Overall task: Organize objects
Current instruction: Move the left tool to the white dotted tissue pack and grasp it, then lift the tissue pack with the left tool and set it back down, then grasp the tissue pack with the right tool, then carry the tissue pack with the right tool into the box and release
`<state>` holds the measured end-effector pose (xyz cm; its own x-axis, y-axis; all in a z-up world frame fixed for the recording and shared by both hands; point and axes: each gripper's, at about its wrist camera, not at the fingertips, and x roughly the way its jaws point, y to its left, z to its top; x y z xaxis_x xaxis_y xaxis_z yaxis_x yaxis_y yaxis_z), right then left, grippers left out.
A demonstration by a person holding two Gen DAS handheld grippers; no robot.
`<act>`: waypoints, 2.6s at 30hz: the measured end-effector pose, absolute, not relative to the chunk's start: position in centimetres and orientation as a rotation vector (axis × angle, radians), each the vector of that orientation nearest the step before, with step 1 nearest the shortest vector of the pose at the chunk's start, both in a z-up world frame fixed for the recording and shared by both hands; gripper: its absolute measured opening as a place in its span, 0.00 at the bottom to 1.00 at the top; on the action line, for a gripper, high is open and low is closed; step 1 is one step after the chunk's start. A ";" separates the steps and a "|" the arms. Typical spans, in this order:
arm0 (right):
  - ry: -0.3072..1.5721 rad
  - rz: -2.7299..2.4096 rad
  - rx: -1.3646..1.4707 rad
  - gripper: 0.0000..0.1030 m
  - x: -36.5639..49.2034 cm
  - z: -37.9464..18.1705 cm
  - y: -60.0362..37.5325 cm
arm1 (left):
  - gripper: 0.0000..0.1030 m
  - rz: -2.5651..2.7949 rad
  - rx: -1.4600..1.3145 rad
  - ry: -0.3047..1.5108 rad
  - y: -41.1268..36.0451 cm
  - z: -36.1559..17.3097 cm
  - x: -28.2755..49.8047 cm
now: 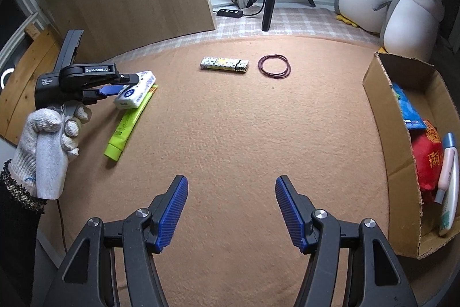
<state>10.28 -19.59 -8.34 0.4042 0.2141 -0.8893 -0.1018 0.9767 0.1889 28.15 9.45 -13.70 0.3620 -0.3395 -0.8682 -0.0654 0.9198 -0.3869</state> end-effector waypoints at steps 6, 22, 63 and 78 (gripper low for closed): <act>1.139 0.203 0.118 0.58 10.3 -8.4 -19.9 | 0.38 -0.208 -0.305 1.191 6.9 -13.4 27.5; 1.129 0.165 0.165 0.58 9.8 -8.4 -22.9 | 0.33 -0.336 -0.163 1.195 -2.2 -13.9 24.0; 1.323 0.421 0.242 0.63 15.8 -14.9 -19.2 | 0.47 -0.514 -0.260 1.229 -7.8 -14.5 14.6; 1.285 0.434 0.266 0.46 15.0 -13.1 -20.4 | 0.42 -0.522 -0.252 1.183 -9.6 -12.6 13.9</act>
<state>15.02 -20.35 -13.12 0.2173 0.4539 -0.8642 -0.1626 0.8898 0.4265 13.93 -9.63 -12.59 0.2782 -0.5126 -0.8123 0.2551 0.8548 -0.4520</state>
